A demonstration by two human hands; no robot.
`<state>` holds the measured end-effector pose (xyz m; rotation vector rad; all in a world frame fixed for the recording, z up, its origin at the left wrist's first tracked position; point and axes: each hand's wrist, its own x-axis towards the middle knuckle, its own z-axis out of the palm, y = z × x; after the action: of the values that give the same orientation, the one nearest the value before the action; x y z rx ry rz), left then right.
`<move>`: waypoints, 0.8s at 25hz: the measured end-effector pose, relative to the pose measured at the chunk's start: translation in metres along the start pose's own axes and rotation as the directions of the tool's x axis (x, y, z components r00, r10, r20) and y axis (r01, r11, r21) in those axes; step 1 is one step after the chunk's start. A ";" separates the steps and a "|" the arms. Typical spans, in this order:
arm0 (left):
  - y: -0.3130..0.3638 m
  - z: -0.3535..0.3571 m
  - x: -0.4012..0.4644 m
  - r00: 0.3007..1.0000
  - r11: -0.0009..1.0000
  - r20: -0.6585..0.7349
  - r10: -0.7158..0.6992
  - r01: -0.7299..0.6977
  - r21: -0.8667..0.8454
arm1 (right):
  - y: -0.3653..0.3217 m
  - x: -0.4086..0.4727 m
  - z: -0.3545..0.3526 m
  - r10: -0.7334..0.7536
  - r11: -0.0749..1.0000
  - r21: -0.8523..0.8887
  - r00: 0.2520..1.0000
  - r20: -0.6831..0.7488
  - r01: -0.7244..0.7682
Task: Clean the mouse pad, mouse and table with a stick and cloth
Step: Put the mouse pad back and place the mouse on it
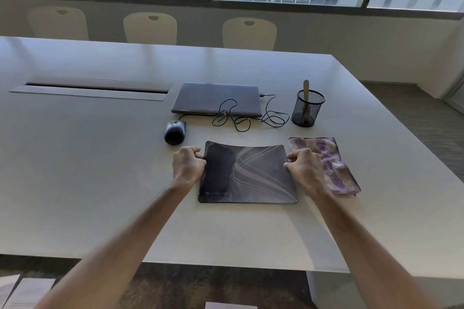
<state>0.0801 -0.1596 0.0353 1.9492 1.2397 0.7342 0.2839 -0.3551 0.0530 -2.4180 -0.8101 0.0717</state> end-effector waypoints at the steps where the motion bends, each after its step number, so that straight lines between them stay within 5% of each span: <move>1: 0.000 0.000 0.000 1.000 1.000 0.004 0.009 -0.009 0.018 | 0.001 0.000 0.000 -0.006 1.000 0.001 1.000 0.001 0.006; 20: -0.020 -0.025 0.009 0.946 0.886 -0.014 0.324 -0.298 0.356 | -0.022 0.002 0.014 -0.150 0.976 -0.169 0.986 -0.078 0.136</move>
<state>0.0538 -0.1386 0.0348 2.4767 1.1738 0.7892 0.2702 -0.3326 0.0535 -2.4854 -0.9794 -0.1647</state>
